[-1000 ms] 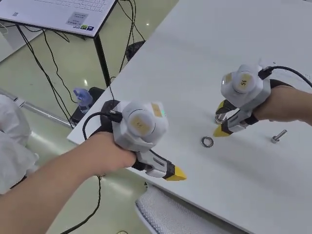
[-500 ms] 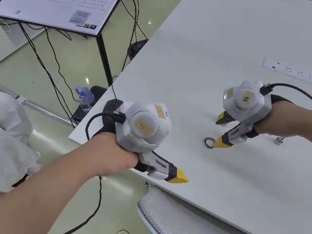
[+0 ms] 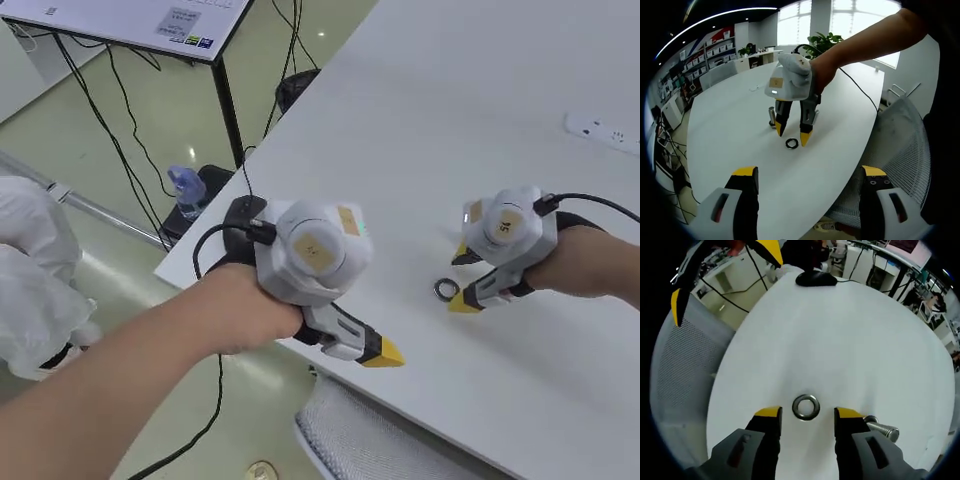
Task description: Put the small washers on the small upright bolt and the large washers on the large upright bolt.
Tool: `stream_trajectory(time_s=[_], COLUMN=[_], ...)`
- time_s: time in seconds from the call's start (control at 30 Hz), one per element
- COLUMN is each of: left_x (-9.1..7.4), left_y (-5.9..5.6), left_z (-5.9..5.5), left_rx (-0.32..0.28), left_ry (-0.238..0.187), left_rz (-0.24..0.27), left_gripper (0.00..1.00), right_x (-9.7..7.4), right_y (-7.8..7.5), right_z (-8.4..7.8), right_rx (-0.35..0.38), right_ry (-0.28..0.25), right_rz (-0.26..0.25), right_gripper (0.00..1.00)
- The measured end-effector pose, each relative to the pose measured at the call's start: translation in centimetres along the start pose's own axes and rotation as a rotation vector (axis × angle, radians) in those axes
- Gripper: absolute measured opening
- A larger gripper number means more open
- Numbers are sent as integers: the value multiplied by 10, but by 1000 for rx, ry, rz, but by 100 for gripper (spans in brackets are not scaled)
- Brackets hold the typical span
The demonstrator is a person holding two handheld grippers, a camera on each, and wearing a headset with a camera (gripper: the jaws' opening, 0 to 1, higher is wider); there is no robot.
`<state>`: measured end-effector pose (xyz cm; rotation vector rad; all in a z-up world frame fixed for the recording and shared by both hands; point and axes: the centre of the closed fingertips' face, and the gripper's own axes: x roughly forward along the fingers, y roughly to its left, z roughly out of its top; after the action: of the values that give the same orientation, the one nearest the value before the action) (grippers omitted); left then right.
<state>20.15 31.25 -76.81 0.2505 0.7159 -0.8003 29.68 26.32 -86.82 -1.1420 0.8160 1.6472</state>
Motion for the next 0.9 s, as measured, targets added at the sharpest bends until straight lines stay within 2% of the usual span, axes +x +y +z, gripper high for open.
stream_trajectory(time_s=[0.33,0.63,0.9], left_x=[0,1,1], left_y=[0,0,0], left_z=[0,2,1], left_rx=[-4,-4,-10], left_ry=[-6,-12,-13], left_rz=[2,3,4], left_gripper=[82,81,80], right_x=[5,4,6], right_y=[-5,-1,2], right_z=[-3,-2,1], right_rx=[0,-33,-40], right_ry=[20,54,94], right_rz=[-6,-5,-4], right_gripper=[41,37,26])
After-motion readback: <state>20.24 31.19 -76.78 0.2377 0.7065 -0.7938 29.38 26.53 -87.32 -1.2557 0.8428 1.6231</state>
